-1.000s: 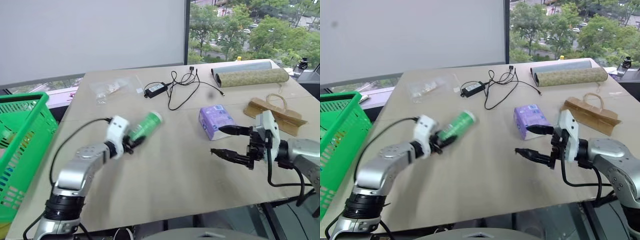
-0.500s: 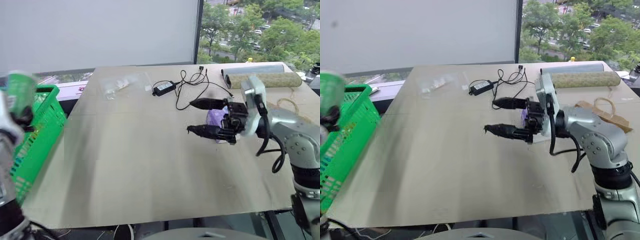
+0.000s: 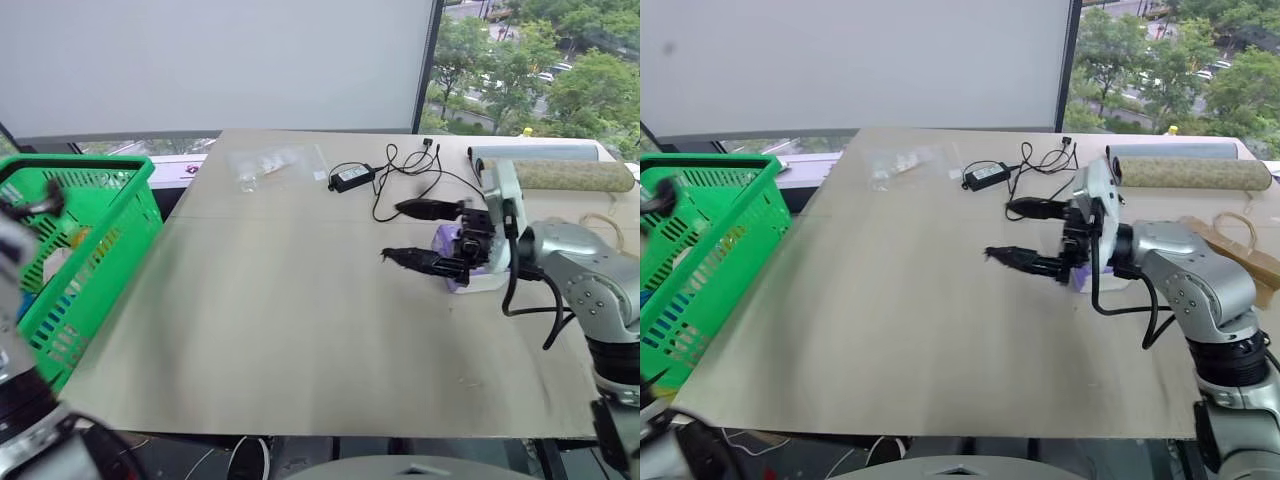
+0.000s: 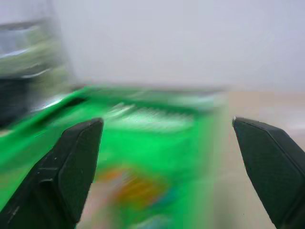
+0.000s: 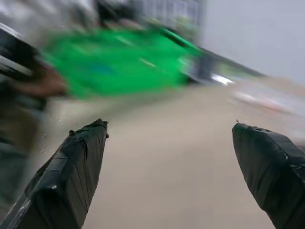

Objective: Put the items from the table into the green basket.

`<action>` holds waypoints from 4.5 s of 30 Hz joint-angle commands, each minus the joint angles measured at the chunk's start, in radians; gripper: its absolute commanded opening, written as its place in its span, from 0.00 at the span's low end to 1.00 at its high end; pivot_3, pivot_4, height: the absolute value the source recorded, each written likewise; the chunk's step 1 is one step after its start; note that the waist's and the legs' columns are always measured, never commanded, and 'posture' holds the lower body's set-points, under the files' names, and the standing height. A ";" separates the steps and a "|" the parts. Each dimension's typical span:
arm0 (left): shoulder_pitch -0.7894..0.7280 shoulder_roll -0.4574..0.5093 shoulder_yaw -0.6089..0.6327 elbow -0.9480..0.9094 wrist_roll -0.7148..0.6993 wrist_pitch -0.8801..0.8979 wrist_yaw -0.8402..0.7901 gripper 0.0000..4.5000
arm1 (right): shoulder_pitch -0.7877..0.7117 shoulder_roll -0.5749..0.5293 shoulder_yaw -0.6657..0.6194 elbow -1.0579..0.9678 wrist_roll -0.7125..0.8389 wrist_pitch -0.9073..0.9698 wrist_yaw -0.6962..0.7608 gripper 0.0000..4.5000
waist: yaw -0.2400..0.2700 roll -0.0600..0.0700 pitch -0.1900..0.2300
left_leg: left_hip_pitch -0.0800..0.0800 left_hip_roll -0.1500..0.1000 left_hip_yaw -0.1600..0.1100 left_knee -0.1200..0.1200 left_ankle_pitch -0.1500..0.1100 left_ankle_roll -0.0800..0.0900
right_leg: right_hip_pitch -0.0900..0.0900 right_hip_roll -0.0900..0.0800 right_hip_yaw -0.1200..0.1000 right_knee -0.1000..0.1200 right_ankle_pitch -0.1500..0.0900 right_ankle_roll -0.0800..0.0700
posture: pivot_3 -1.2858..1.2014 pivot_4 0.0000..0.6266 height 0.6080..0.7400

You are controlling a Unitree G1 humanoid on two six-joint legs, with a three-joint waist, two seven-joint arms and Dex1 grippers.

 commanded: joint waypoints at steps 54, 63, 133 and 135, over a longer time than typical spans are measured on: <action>0.092 -0.277 -0.320 -0.246 -1.024 -0.015 0.041 1.00 | 0.018 0.584 -0.317 0.007 1.349 0.454 -0.802 0.09 | -0.127 0.016 0.000 | 0.003 0.009 0.011 0.000 -0.001 0.003 | -0.002 0.011 0.006 0.003 0.001 -0.002 | 0.48 0.00 1.00; 0.082 -0.281 -0.458 -0.206 -0.979 -0.014 0.008 1.00 | 0.050 0.577 -0.190 -0.056 1.385 0.367 -0.794 0.09 | -0.147 0.018 -0.001 | 0.004 0.009 0.012 0.000 -0.001 0.003 | -0.001 0.019 0.008 0.002 0.001 -0.002 | 0.47 0.00 1.00; 0.583 -0.162 -0.552 -0.162 0.175 -0.420 -0.057 0.98 | 0.482 0.045 -0.133 0.181 -0.236 -0.411 -0.057 1.00 | -0.061 0.018 -0.001 | -0.002 0.010 0.016 -0.002 -0.003 0.005 | -0.010 0.007 0.005 0.002 0.001 -0.003 | 0.49 0.00 1.00; 0.599 -0.171 -0.558 -0.166 0.185 -0.436 -0.067 0.98 | 0.499 0.060 -0.137 0.182 -0.232 -0.428 -0.056 1.00 | -0.064 0.021 0.001 | 0.008 0.011 0.019 -0.003 -0.003 0.006 | 0.004 0.011 0.006 0.001 -0.003 -0.003 | 0.49 0.01 1.00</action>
